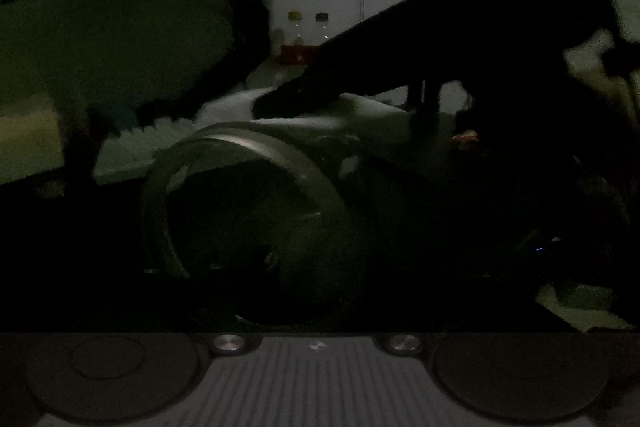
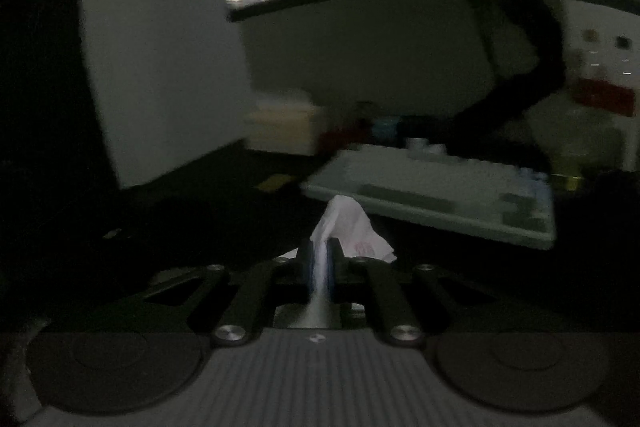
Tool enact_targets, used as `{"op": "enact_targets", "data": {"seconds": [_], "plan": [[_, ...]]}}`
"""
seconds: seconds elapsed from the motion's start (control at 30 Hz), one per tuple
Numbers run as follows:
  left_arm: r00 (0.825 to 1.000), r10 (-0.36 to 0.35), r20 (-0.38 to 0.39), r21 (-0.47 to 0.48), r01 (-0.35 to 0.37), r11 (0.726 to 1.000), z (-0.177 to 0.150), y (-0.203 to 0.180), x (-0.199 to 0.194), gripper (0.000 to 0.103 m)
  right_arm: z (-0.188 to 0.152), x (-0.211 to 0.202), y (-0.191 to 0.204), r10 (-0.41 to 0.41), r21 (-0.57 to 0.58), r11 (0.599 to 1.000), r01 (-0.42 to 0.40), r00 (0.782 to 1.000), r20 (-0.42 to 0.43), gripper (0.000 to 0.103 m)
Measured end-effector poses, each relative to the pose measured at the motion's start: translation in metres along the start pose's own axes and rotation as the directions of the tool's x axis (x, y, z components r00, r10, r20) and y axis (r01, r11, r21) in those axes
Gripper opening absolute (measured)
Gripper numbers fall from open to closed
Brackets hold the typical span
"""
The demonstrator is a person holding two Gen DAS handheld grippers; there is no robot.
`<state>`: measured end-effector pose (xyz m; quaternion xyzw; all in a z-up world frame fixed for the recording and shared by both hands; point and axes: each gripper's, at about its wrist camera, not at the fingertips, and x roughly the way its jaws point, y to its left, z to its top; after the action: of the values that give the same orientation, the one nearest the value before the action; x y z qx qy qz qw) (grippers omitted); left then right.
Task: Clean container
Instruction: 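Lift the tissue and wipe the jar body again with the right tool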
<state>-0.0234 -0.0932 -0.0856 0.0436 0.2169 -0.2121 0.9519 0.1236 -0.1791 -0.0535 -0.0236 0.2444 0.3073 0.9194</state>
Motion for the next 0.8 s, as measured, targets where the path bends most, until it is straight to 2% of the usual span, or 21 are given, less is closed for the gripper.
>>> {"op": "enact_targets", "data": {"seconds": [0.1, 0.17, 0.27, 0.37, 0.4, 0.47, 0.53, 0.6, 0.67, 0.7, 0.8], "plan": [[1.000, 0.015, -0.001, 0.007, -0.015, 1.000, 0.002, -0.003, 0.000, 0.064, 0.005, -0.001, 0.002, -0.001, 0.024, 1.000, 0.002, 1.000, -0.023, 0.009], [1.000, 0.014, 0.000, 0.002, -0.014, 1.000, 0.004, -0.003, -0.001, 0.064, 0.003, -0.010, 0.017, 0.084, -0.024, 0.996, -0.084, 0.996, -0.014, 0.009], [1.000, 0.004, 0.006, -0.017, -0.004, 1.000, 0.001, 0.003, -0.005, 0.064, -0.002, -0.020, 0.036, 0.129, -0.094, 0.987, -0.128, 0.992, 0.003, 0.009], [1.000, -0.002, 0.010, -0.031, 0.003, 1.000, 0.005, 0.006, -0.007, 0.065, -0.002, -0.017, 0.033, 0.069, -0.151, 0.986, -0.066, 0.998, 0.014, 0.009], [1.000, -0.004, 0.010, -0.036, 0.005, 0.999, 0.006, 0.007, -0.005, 0.066, 0.000, -0.012, 0.026, 0.020, -0.155, 0.988, -0.018, 1.000, 0.012, 0.009], [1.000, -0.006, 0.010, -0.043, 0.007, 0.999, 0.009, 0.009, -0.004, 0.069, 0.006, -0.002, 0.009, -0.046, -0.116, 0.992, 0.045, 0.999, -0.005, 0.009], [1.000, 0.000, 0.013, -0.041, 0.001, 0.999, 0.005, 0.004, -0.007, 0.070, 0.010, 0.002, -0.002, -0.079, -0.050, 0.996, 0.078, 0.996, -0.029, 0.009], [1.000, 0.006, 0.013, -0.036, -0.005, 0.999, 0.002, 0.002, -0.004, 0.070, 0.007, -0.005, 0.010, -0.027, -0.066, 0.998, 0.025, 1.000, -0.015, 0.009], [1.000, 0.007, 0.012, -0.033, -0.007, 0.999, 0.000, 0.003, -0.001, 0.071, 0.000, -0.018, 0.033, 0.090, -0.125, 0.988, -0.088, 0.996, 0.010, 0.009], [1.000, 0.006, 0.013, -0.035, -0.006, 0.999, -0.003, 0.003, 0.002, 0.071, -0.003, -0.022, 0.041, 0.123, -0.142, 0.983, -0.120, 0.992, 0.014, 0.009], [1.000, -0.031, 0.007, -0.013, 0.031, 0.999, -0.012, 0.014, 0.008, 0.074, -0.005, -0.024, 0.047, 0.121, -0.159, 0.980, -0.117, 0.992, 0.019, 0.009]]}}
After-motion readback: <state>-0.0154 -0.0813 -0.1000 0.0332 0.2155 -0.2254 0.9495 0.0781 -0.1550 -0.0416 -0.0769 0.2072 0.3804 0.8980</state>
